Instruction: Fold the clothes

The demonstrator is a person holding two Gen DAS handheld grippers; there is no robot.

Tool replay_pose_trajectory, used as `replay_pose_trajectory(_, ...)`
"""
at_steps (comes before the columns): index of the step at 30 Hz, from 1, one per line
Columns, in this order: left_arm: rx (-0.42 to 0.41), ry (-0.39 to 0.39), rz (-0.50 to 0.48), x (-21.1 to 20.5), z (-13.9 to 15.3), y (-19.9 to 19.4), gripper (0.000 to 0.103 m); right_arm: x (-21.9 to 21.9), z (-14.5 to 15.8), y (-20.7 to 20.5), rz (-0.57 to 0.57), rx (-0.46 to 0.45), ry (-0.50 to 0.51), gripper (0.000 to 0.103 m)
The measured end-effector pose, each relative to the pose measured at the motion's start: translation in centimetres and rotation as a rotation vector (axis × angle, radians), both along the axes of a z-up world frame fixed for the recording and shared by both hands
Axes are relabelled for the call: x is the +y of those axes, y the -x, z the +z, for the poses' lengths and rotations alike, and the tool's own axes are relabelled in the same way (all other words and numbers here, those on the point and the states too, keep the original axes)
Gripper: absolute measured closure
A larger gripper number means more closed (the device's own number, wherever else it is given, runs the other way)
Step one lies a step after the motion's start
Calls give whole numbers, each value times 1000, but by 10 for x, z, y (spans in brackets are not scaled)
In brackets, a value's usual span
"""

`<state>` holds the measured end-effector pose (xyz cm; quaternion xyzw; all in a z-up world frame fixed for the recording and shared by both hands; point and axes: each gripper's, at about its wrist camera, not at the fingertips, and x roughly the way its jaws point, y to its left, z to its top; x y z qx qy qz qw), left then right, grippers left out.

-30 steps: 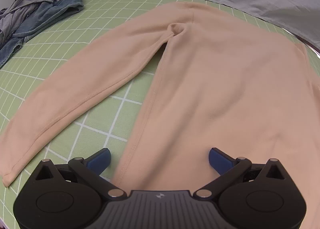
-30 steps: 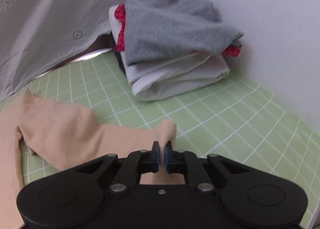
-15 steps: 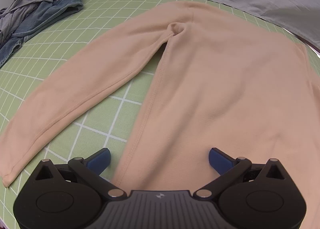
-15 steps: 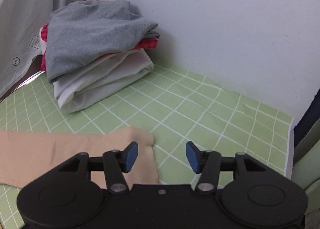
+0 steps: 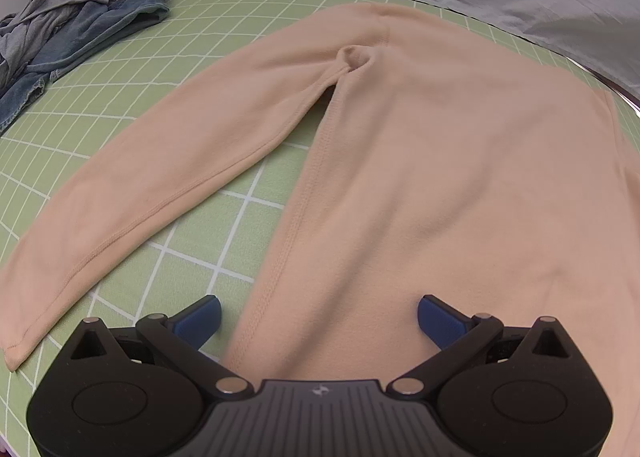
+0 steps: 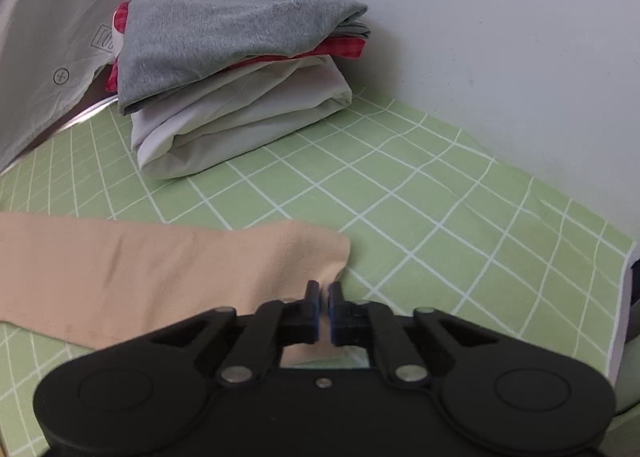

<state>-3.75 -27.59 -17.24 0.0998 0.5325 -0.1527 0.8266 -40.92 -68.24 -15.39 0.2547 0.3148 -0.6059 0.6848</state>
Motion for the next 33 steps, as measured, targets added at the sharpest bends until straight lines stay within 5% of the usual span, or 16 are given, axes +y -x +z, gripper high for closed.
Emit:
replay_pose_trajectory(6, -7, 3, 1, 2, -1, 2, 0, -7, 3, 23, -113, 18, -5, 96)
replay_pose_trajectory(10, -9, 4, 1, 2, -1, 2, 0, -4, 13, 19, -119, 3, 26, 58)
replay_pose_trajectory(12, -10, 5, 2, 2, -1, 2, 0, -2, 16, 8, -94, 6, 35, 48)
replay_pose_trajectory(15, -11, 7, 1, 2, -1, 2, 0, 5, 17, -15, -21, 1, 40, 17)
replay_pose_trajectory(18, 2, 13, -7, 5, 0, 1, 0, 22, 19, -43, 106, 1, 48, 0)
replay_pose_trajectory(23, -24, 114, 68, 49, 26, 5, 0, 74, 23, -85, 361, 7, 22, 0)
replay_pose_trajectory(28, -105, 34, 142, 109, 39, 7, 0, 132, 19, -103, 495, 51, -13, 0)
replay_pose_trajectory(33, -98, 2, 191, 166, 39, -7, 0, 189, 14, -108, 572, 74, -67, 0)
